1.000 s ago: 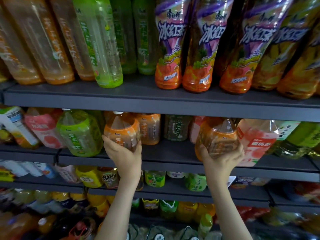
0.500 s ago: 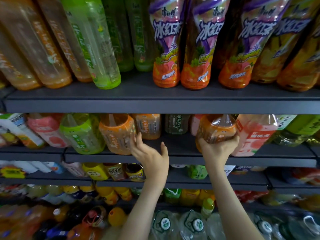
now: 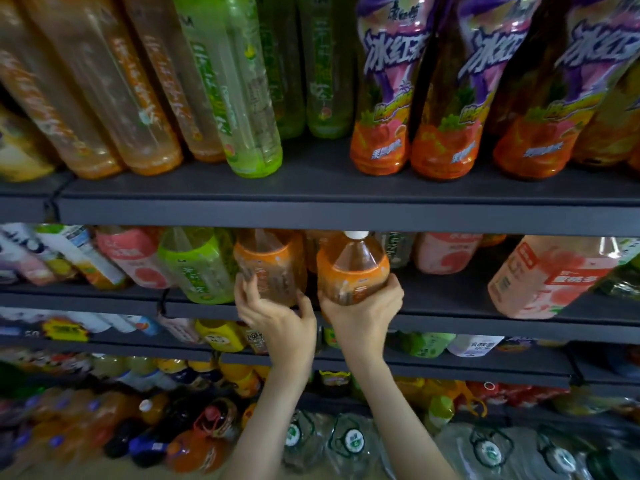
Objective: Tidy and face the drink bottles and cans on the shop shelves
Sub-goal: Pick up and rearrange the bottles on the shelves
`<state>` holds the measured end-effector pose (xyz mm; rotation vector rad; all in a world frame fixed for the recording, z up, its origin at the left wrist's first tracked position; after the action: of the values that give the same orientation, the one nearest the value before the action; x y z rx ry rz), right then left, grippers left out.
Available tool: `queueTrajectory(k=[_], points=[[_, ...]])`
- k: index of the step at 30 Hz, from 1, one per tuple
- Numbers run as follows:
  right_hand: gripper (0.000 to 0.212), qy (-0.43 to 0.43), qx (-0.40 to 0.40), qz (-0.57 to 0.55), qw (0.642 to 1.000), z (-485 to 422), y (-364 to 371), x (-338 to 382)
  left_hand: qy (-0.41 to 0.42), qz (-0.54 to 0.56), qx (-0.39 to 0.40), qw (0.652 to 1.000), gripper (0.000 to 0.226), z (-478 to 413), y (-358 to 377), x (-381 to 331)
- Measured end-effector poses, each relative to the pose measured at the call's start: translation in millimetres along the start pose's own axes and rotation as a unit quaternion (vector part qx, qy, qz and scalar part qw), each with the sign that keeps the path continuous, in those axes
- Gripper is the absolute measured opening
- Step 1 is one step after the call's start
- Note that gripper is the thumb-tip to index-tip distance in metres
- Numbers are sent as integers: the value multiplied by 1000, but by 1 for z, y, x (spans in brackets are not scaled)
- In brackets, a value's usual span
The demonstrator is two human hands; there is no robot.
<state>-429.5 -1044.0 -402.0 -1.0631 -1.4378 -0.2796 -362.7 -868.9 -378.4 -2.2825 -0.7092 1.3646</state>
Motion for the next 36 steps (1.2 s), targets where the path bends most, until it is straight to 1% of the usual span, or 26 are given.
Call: queueTrajectory(k=[3, 6, 10, 13, 15, 17, 20, 24, 27, 30, 34, 36], points=[[111, 5, -10, 9, 1000, 1, 19, 12, -3, -22, 11, 1000, 73, -6, -12, 14], [116, 18, -16, 25, 999, 3, 28, 13, -9, -19, 20, 1000, 73, -11, -27, 22], [120, 44, 11, 1, 999, 8, 31, 8, -19, -11, 34, 999, 71, -22, -46, 27], [121, 44, 21, 12, 999, 15, 29, 9, -6, -14, 51, 999, 70, -20, -53, 21], [118, 56, 21, 27, 998, 22, 25, 6, -21, -8, 65, 998, 72, -16, -51, 23], [112, 61, 24, 31, 997, 27, 19, 4, -53, 6, 74, 996, 74, -11, -48, 27], [101, 66, 42, 16, 997, 28, 6, -2, -73, 32, 102, 992, 70, -4, -37, 15], [88, 65, 35, 26, 997, 23, -30, -9, -51, 60, 152, 985, 62, 13, -11, -27], [81, 87, 21, 19, 996, 15, -74, -29, -9, 74, 187, 980, 62, 32, 21, -70], [78, 105, -13, 8, 994, 5, -126, -57, 21, 66, 220, 973, 57, 56, 56, -109], [90, 134, -83, -16, 987, -8, -195, -97, 14, 64, 254, 965, 54, 86, 105, -148], [96, 135, -94, -28, 986, -21, -220, -116, 5, 76, 277, 958, 52, 98, 130, -165]])
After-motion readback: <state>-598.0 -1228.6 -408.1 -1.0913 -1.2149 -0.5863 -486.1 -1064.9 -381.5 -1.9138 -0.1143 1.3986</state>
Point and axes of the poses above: each hand's wrist, its own z-axis away from the middle knuckle, its own y-axis out of the palm, x = y × z, the point moved 10 cm from there along -z, towards the middle knuckle, and after that the axes turned 13 degrees about x, right-handed, at the moved point
